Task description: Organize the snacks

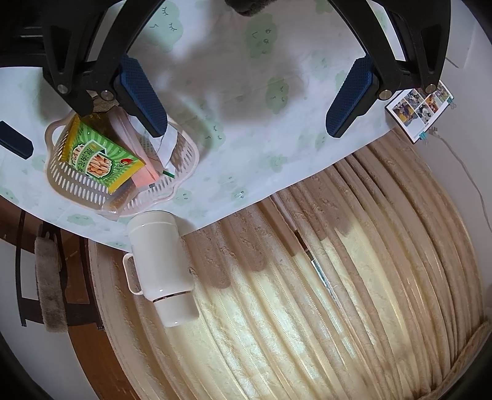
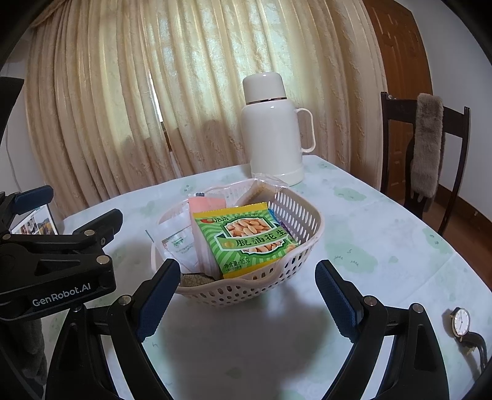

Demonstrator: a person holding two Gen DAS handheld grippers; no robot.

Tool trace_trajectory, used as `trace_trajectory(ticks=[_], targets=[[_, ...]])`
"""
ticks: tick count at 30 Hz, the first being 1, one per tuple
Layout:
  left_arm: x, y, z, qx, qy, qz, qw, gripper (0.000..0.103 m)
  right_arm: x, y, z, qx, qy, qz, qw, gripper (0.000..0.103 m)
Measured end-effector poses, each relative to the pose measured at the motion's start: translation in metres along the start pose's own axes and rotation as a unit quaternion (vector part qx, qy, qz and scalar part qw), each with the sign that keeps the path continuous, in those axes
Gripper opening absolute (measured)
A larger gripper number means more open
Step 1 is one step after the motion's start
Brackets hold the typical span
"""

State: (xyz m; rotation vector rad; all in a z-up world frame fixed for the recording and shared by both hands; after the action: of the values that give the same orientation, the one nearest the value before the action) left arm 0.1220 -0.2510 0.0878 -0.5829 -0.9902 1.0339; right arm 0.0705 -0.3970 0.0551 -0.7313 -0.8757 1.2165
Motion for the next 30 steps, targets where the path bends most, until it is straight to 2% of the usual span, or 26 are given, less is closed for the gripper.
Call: trace_trajectory(ticks=[30], targets=[[-0.0044, 0.0001, 0.001, -0.007, -0.003, -0.011, 0.9999, 0.103, 0.0013, 0.0008, 0.0003, 0.001, 0.0, 0.002, 1.0, 0.09]])
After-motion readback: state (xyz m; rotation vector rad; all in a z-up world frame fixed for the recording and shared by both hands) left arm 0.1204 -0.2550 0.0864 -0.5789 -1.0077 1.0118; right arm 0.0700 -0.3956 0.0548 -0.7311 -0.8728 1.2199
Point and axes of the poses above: each gripper's, at about its wrist camera, not at the fingertips, and z roughly against the way its jaws point, x to its left, y to its underside, the point moved 1 cm from there along -z, roughly the way its jaws point
